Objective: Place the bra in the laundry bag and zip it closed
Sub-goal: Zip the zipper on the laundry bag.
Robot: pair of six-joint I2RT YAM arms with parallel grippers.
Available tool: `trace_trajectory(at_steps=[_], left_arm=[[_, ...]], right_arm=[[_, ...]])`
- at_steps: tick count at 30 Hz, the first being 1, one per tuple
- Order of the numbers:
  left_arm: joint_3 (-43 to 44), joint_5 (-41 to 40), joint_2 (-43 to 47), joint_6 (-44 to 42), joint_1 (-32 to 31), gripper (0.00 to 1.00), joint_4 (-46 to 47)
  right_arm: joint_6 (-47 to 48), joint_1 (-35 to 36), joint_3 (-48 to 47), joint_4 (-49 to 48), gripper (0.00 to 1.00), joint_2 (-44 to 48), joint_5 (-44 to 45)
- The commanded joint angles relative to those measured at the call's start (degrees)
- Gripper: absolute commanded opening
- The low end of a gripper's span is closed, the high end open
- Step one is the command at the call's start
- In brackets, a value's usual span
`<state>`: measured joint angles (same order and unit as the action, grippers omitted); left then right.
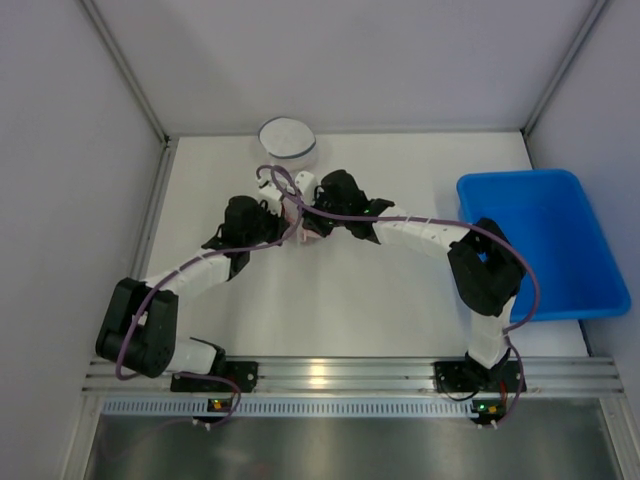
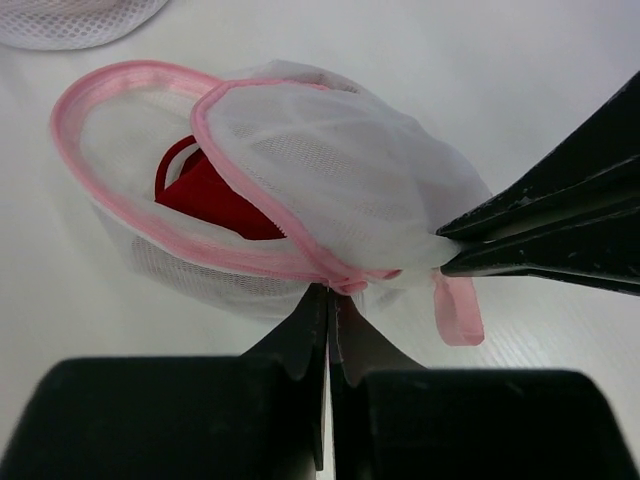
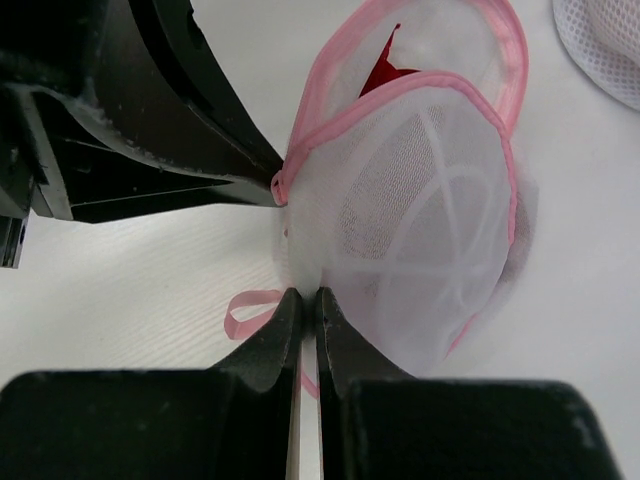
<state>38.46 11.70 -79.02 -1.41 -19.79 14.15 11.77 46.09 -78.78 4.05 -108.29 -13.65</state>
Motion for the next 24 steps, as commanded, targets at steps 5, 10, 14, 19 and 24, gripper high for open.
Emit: trace_trajectory(at_steps=[5,10,14,19,24], left_arm=[[-0.7,8.3,3.5,0.4,1.6,0.00,3.3],[-1.5,7.6,4.1,1.1,1.5,0.39,3.1],[0.7,6.9,2.5,4.0,1.5,0.47,3.1],[2.6,3.1,0.2,6.2,1.5,0.41,3.1],[2.4,2.0,0.4,6.1,2.2,0.24,2.0]], right_arm=[[-0.3,0.0,-0.8,0.0,0.00,-0.1,-1.0],[-1.2,-0.3,-1.1,0.2,0.00,-0.3,-1.3],[-1.7,-0.2,-1.2,0.1,0.00,-0.6,-1.8],[-1.8,-0.3,-0.4,-0.3,0.00,-0.1,-2.1],[-1.7,-0.4,0.0,-0.4,0.00,0.1,-2.0]])
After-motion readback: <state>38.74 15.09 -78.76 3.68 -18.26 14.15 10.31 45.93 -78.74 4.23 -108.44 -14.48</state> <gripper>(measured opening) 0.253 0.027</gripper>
